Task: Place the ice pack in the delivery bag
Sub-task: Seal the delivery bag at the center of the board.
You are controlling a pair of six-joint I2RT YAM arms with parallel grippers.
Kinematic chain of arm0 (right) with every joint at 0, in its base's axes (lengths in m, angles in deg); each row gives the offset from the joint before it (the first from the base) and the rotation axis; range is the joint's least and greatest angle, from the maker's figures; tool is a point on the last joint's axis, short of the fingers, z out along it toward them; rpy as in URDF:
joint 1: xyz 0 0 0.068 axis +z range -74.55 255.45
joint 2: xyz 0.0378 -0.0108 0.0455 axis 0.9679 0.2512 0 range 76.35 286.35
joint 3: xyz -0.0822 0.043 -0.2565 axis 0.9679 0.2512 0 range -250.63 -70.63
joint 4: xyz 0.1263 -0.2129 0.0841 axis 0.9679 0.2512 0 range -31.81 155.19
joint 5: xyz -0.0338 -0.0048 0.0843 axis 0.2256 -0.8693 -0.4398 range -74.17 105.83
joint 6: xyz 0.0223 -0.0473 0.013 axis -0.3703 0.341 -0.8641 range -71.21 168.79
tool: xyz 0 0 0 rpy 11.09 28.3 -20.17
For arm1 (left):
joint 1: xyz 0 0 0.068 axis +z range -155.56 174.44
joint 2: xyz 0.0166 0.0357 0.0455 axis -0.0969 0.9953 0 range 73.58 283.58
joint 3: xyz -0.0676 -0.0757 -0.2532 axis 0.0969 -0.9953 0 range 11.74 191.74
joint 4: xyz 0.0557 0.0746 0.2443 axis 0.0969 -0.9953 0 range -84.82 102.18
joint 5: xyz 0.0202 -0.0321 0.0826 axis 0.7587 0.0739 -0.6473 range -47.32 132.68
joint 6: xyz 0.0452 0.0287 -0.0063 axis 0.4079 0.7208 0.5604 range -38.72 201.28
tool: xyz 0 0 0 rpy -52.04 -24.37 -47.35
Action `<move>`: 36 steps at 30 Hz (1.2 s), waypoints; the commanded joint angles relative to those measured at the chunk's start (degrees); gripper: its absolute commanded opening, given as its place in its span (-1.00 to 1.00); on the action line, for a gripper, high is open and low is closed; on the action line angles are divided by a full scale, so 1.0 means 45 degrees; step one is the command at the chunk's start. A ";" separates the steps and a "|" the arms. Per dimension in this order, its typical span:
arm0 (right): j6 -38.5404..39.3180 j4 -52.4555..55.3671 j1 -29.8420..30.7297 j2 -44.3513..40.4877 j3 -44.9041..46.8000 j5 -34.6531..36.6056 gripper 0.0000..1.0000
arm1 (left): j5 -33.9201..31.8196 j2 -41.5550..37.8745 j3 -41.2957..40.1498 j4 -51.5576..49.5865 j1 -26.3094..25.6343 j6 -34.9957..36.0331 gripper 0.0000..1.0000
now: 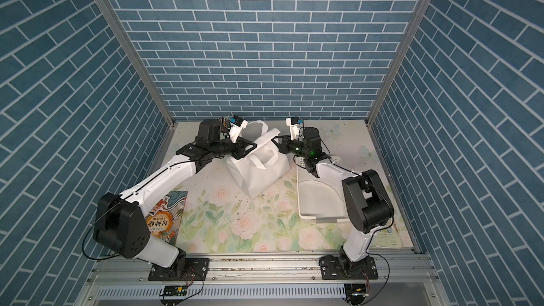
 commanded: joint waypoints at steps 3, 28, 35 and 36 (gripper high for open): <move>-0.0096 0.0029 -0.0076 0.0091 -0.0586 0.0087 -1.00 | -0.0139 0.0373 0.0223 -0.1396 -0.0063 0.0243 -0.37; 0.0423 -0.0862 -0.0671 -0.0073 0.0200 -0.0554 -0.61 | -0.0280 -0.0505 -0.0004 -0.1031 -0.0317 -0.0746 -0.78; 0.1337 -0.0727 -0.0755 0.0081 0.0273 -0.1046 -0.59 | 0.0195 -0.0321 -0.0049 -0.0440 -0.0305 -0.1351 -0.38; 0.1448 -0.0660 -0.0789 0.0103 0.0286 -0.1100 -0.59 | 0.0149 -0.0395 -0.0055 -0.0322 -0.0316 -0.1491 -0.32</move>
